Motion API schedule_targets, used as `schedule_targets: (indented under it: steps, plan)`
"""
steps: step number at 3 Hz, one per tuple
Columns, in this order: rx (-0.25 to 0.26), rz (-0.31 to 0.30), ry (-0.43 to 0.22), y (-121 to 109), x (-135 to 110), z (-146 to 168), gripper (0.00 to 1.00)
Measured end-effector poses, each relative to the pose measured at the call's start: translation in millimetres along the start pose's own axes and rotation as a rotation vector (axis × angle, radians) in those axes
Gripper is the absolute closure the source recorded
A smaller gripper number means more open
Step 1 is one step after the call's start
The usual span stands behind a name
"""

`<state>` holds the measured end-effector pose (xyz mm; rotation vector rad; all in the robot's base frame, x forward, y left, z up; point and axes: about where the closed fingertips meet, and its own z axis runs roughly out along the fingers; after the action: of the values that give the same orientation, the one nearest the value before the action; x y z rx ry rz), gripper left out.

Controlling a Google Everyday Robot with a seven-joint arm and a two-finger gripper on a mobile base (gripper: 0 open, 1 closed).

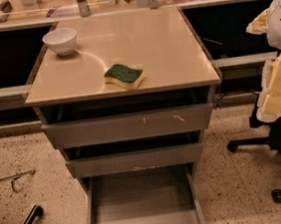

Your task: Place sponge into bottom drawer

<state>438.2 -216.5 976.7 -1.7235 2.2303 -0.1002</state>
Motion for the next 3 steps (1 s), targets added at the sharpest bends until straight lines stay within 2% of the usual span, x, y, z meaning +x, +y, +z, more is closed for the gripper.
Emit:
schedule_targets:
  steps: [1,2,3]
  plan:
    - [0.000,0.000,0.000,0,0,0,0.00]
    - [0.003,-0.009,-0.006,-12,-8,10,0.00]
    - [0.045,0.001,-0.040,-55,-29,33,0.00]
